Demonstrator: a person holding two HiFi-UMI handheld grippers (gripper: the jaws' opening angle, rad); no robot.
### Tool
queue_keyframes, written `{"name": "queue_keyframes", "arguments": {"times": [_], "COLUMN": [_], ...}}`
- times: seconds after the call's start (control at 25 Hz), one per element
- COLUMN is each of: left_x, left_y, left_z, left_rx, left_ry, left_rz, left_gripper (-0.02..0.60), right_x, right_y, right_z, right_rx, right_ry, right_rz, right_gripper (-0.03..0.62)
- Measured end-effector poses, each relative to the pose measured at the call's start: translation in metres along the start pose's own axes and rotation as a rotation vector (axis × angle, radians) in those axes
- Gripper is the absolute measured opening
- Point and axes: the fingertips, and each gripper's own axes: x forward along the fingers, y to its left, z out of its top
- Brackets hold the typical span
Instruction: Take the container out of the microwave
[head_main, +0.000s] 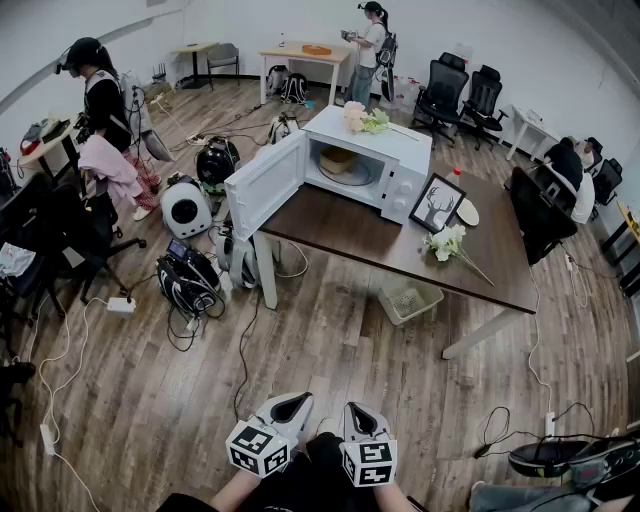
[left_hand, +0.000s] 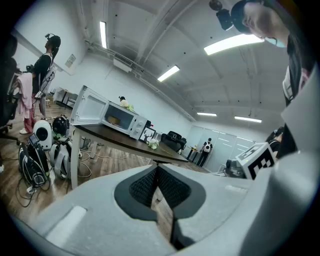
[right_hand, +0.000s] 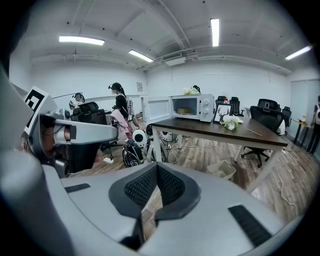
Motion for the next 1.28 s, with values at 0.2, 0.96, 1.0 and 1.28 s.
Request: {"name": "queue_keyframes", "arguments": {"times": [0.2,0.96,1.0,1.28], "left_x": [-0.017,0.072,0.083,0.149], "left_y": [0.007,0.039,0.042,0.058], "left_z": [0.002,0.038,0.044,0.072], "left_rx": [0.002,0.039,0.041,0.039], "left_ry": [-0.016,-0.030,-0.038,-0.084], "left_rz": [0.013,0.073,0.082,0.144], "left_gripper": [0.009,0.009,0.009,0.009], "right_x": [-0.003,0.073,0.082,0.129], "right_y": [0.018,-0.064,-0.073,-0.101], "right_z": [0.007,0.056,0.061,0.091], "right_rx": [-0.005,0.058,0.041,-0.145], "right_ry": [-0.030,-0.043,-0.041,-0.024], "right_rz": [0.009,0.087,0.096,0.217], "right_gripper": [0.005,0.006,0.008,0.006]}}
